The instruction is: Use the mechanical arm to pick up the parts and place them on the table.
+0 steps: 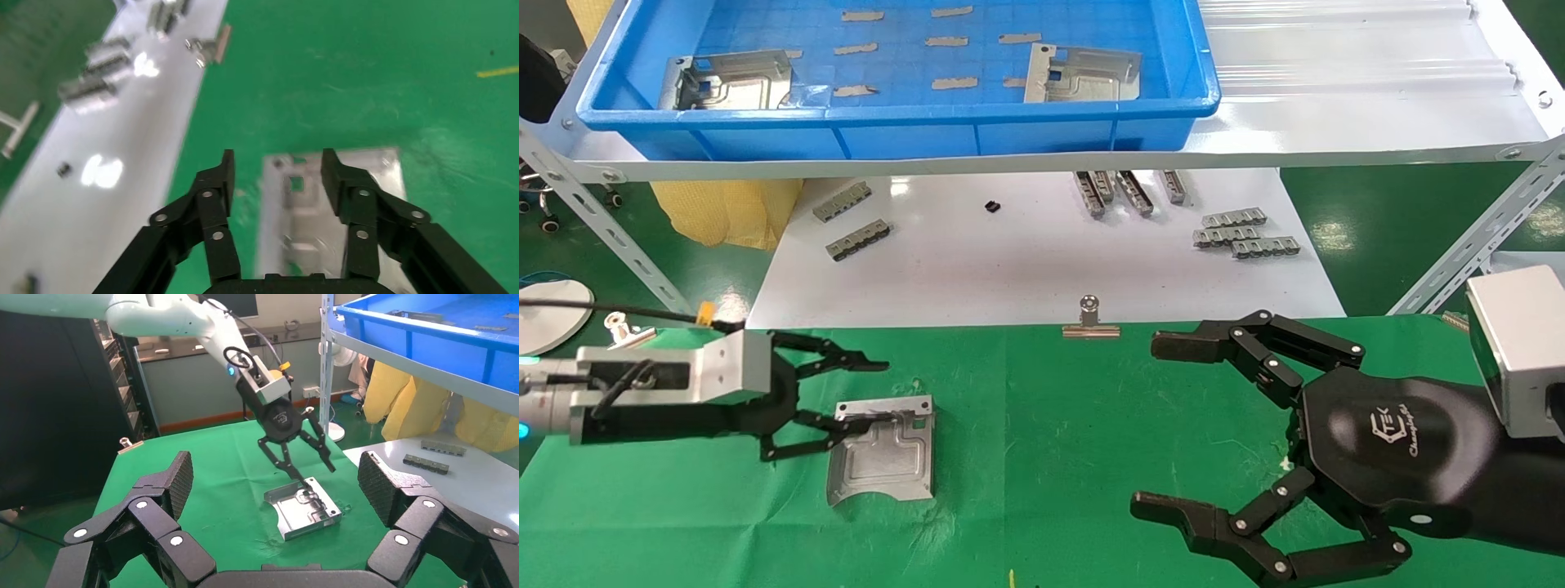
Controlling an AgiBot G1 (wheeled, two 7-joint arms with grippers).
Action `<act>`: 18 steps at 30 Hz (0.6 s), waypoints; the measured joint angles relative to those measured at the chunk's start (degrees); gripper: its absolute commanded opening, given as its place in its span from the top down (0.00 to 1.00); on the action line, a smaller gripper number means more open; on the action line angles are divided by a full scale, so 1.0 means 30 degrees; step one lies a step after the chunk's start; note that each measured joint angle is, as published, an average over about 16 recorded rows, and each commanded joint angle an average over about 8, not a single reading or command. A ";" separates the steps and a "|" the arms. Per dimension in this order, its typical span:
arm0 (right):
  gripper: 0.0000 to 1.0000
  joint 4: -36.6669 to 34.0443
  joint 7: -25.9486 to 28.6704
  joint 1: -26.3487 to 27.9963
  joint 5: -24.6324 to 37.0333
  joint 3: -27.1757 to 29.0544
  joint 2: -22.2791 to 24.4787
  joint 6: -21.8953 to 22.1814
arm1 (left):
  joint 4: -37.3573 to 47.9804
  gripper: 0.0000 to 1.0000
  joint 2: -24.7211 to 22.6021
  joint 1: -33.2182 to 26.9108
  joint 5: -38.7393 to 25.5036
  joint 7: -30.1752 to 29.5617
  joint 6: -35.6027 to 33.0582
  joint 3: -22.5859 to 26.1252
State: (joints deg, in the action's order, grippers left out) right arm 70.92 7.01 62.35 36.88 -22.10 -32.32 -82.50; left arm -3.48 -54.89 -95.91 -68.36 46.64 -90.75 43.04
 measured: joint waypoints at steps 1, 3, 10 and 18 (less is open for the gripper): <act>0.00 0.0000 0.0000 0.0000 0.0000 0.0000 0.0000 0.0001 | 0.0063 0.00 0.0034 0.0024 0.0054 -0.0124 -0.0081 -0.0025; 0.00 -0.0001 0.0000 -0.0001 -0.0001 0.0000 0.0000 0.0001 | 0.0158 0.00 0.0088 0.0074 0.0141 -0.0340 -0.0177 -0.0063; 0.00 -0.0002 -0.0001 -0.0002 -0.0001 0.0000 0.0001 0.0004 | 0.0099 0.00 0.0174 0.0210 0.0249 -0.0575 -0.0202 -0.0132; 0.00 -0.0003 -0.0001 -0.0002 -0.0001 0.0000 0.0000 0.0004 | -0.1263 0.00 0.0505 0.0791 0.0712 -0.1522 -0.0077 -0.0623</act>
State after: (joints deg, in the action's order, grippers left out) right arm 70.91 7.01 62.34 36.88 -22.10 -32.32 -82.49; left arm -7.27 -53.37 -93.54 -66.22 42.07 -90.98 41.17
